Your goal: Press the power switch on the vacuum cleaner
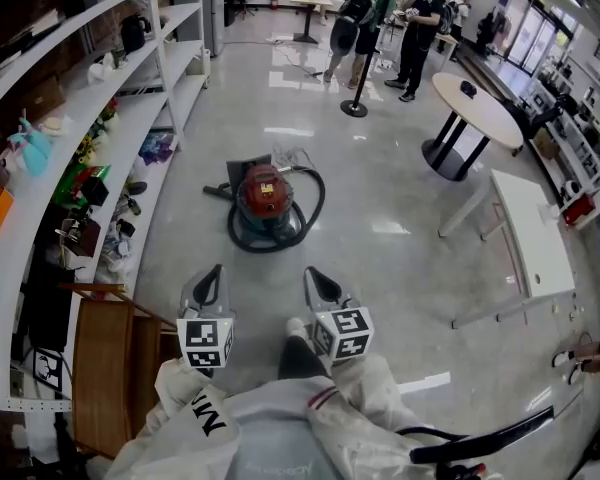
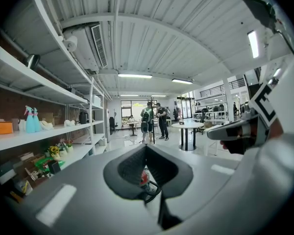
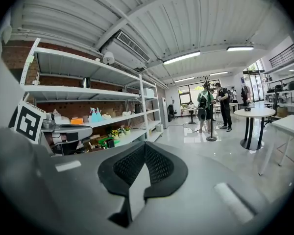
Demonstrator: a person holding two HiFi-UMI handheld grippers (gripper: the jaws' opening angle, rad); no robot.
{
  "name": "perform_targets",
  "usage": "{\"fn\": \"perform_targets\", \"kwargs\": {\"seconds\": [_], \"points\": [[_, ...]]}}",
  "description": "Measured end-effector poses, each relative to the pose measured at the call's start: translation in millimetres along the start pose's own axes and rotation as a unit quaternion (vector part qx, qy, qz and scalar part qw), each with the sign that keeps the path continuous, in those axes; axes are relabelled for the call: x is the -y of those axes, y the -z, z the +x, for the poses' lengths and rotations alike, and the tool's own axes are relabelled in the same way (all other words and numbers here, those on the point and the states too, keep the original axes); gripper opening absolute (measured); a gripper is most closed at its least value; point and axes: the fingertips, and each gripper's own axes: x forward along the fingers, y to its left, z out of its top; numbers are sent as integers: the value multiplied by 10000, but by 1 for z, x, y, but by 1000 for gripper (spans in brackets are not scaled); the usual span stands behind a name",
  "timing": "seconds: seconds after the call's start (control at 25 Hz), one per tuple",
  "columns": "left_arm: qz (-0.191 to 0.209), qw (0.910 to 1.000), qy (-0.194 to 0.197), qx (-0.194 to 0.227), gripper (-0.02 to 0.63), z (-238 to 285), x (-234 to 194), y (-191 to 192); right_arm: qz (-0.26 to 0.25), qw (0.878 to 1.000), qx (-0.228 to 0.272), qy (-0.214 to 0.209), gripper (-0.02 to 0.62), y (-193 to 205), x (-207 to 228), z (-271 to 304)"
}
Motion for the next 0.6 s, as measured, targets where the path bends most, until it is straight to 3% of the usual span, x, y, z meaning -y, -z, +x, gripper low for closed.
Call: {"fn": "perform_targets", "kwargs": {"seconds": [0.6], "points": [[35,9996,60,-261,0,75,-1,5,255,9996,-98,15,0,-3,54,58]]}}
